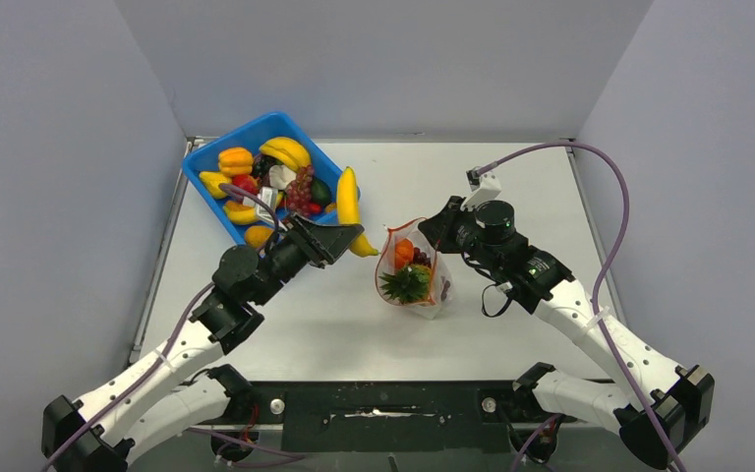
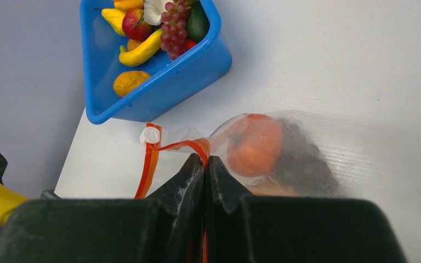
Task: Place the food in the zip-top bag and seal the zipper
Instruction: Place the fake fruit in the zipper food storage bag.
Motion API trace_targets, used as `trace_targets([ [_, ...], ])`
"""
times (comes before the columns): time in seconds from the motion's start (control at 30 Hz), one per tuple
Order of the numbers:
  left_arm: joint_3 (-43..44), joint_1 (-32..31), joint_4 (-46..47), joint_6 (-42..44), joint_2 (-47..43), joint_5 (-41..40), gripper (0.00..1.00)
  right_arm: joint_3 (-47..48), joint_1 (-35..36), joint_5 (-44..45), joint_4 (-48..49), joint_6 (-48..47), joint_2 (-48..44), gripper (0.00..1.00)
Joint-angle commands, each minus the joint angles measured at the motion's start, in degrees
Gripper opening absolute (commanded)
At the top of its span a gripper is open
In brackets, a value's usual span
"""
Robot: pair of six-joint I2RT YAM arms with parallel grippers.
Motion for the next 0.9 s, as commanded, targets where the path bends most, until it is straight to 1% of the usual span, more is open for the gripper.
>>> trace_targets([
  [0.0, -2.9, -6.0, 14.6, -2.7, 2.7, -7.9, 0.17, 2.1, -0.1, 0.4, 4.7, 1.2, -2.0, 0.00],
  [0.13, -0.8, -11.9, 16.3, -0.7, 7.9, -11.0, 0.17, 2.1, 0.0, 0.4, 4.8, 1.4, -2.2, 0.00],
  [0.23, -0.5, -14.3, 18.7, 0.6, 10.2, -12.9, 0.17, 2.1, 0.3, 0.4, 4.8, 1.5, -2.5, 0.00],
  [0.37, -1.4, -15.6, 21.5, 1.6, 12.0, -15.2, 0.17, 1.9, 0.6, 0.6, 4.8, 1.5, -2.6, 0.00],
  [0.5, -2.7, -16.2, 25.1, 0.7, 14.1, -15.0, 0.18, 1.8, 0.7, 0.6, 5.2, 1.5, -2.6, 0.00],
  [0.77, -1.3, -18.1, 25.4, 1.2, 17.8, -15.0, 0.18, 1.9, 0.8, 0.6, 5.7, 1.3, -1.9, 0.00],
  [0.87, -1.8, -19.2, 25.4, 0.7, 18.9, -15.6, 0.27, 1.9, 0.8, 0.8, 5.6, 1.3, -1.9, 0.00],
])
